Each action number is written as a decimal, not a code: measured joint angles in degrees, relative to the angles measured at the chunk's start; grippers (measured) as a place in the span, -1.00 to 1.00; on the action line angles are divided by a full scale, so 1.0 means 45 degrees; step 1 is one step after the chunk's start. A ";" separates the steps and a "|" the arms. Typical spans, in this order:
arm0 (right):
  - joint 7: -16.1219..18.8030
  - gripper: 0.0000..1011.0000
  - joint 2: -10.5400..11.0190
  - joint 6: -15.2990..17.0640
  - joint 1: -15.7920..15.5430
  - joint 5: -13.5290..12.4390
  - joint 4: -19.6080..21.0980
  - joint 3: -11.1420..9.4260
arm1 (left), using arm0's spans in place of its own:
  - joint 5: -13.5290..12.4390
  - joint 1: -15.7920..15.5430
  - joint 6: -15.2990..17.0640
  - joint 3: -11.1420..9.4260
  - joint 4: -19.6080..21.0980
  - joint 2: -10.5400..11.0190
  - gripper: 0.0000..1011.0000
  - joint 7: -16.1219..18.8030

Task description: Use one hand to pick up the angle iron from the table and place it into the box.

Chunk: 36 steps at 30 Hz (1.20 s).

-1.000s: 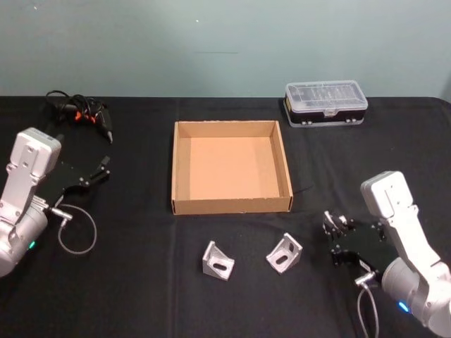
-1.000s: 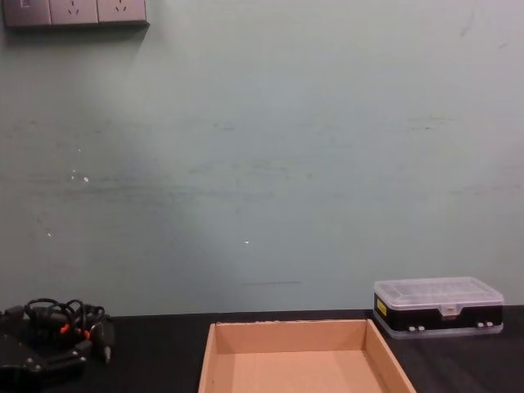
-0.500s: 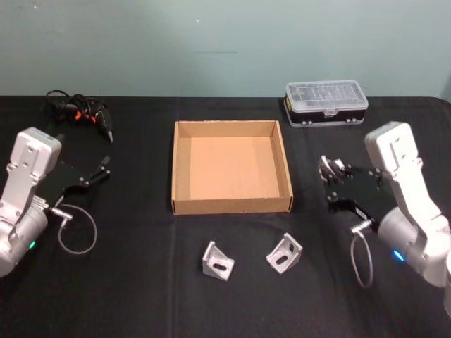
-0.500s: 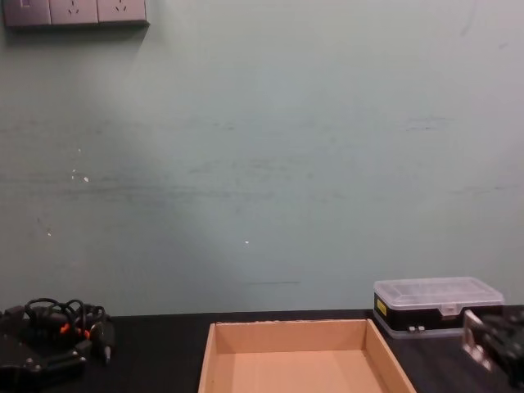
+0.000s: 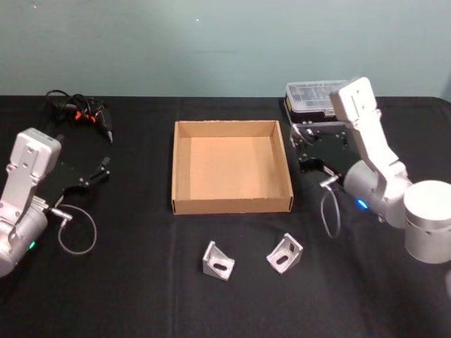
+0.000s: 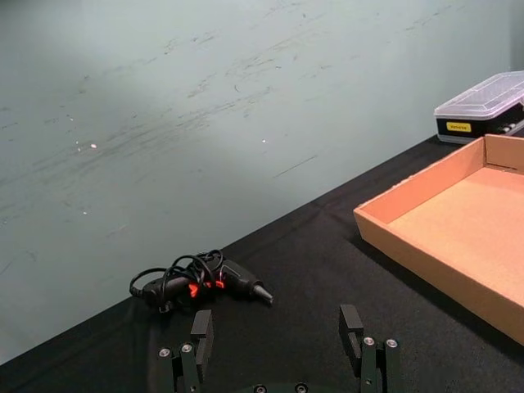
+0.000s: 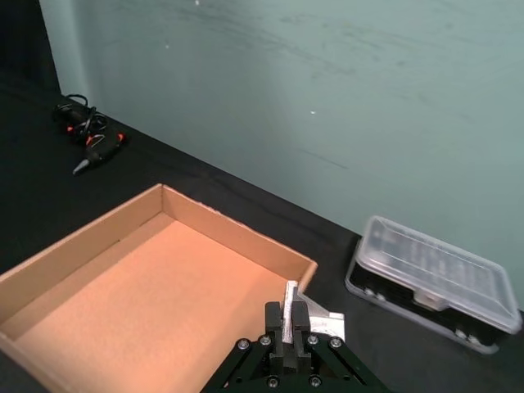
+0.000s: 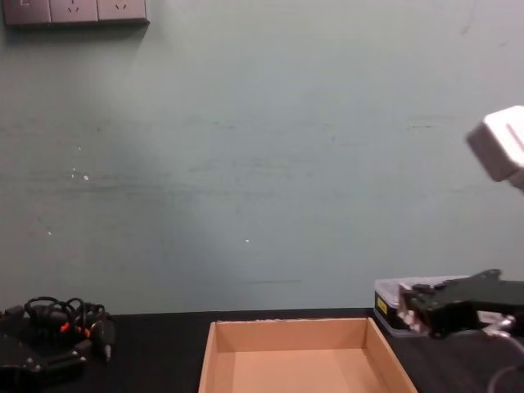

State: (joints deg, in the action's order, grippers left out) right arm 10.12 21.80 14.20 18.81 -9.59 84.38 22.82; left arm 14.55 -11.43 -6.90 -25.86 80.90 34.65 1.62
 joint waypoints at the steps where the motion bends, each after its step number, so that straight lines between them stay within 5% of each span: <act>1: 0.0125 -0.84 -0.0166 0.0033 0.0290 0.0098 -0.0363 0.0104 | 0.0000 0.0000 -0.0001 -0.0001 0.0000 0.0000 1.00 0.0000; 20: 0.1153 -0.84 -0.2334 -0.0304 0.3144 0.0916 -0.4776 0.0823 | -0.0001 0.0000 0.0000 0.0000 0.0000 0.0000 1.00 0.0000; 36: 0.1636 -0.84 -0.3331 -0.0308 0.4124 0.1115 -0.7040 0.0540 | -0.0001 0.0000 -0.0001 0.0000 0.0000 0.0000 1.00 0.0000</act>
State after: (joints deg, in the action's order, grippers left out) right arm 17.49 6.81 12.82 37.37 -4.57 52.71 25.25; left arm 14.54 -11.43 -6.91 -25.86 80.90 34.65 1.62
